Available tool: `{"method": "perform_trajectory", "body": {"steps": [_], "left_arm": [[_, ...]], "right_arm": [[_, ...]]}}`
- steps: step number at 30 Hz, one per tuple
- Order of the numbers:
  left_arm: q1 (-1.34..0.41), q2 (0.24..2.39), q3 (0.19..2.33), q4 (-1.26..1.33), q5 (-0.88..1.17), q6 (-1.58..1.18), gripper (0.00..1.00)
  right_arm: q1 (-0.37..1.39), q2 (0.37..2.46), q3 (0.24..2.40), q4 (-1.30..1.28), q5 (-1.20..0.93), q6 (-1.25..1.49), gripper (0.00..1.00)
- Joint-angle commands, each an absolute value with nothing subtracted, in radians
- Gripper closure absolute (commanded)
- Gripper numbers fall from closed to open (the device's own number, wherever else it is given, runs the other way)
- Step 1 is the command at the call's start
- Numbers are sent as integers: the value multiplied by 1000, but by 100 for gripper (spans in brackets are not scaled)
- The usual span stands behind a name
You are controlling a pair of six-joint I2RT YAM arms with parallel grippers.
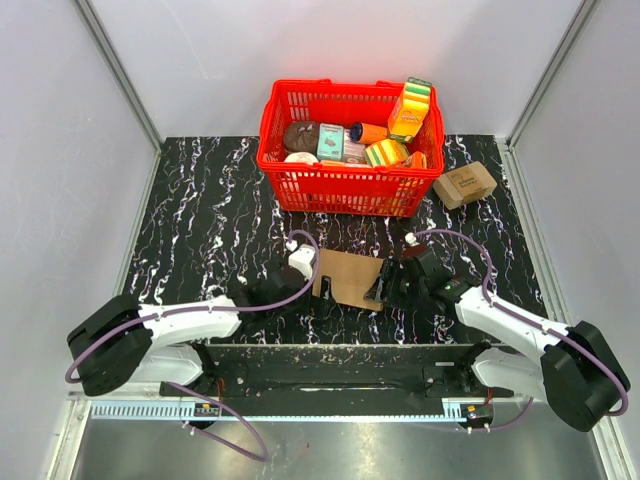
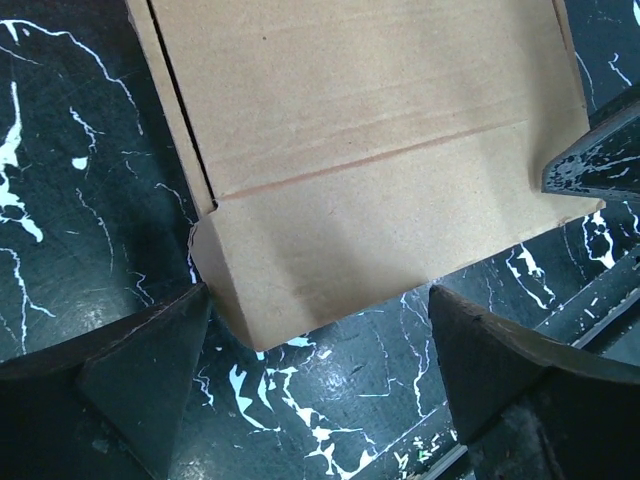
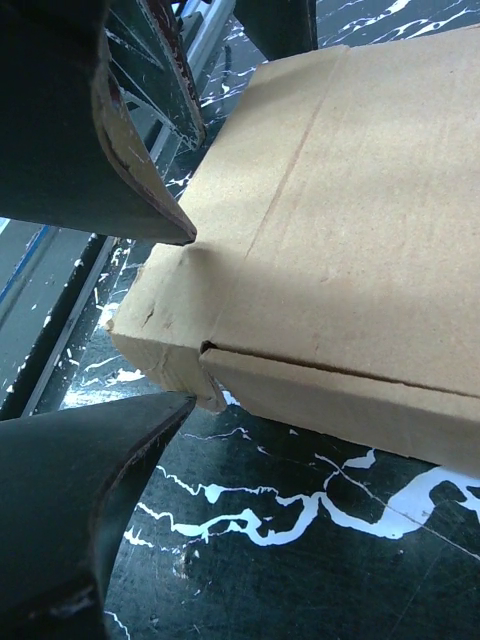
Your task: Fold the paper box
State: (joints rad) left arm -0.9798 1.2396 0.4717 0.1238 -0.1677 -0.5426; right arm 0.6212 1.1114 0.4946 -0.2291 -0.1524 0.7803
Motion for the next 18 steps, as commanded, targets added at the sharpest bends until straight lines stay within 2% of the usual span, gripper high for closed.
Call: {"method": "perform_trajectory", "body": {"steps": [1,18], "left_arm": [[-983,1252,515,190,-129,-535,6],[-983,1221,486,196,-103,-552,14]], "right_arm": [[627,1104,492,-198,-173,795,34],[627,1109,512,-235,-150,779,42]]}}
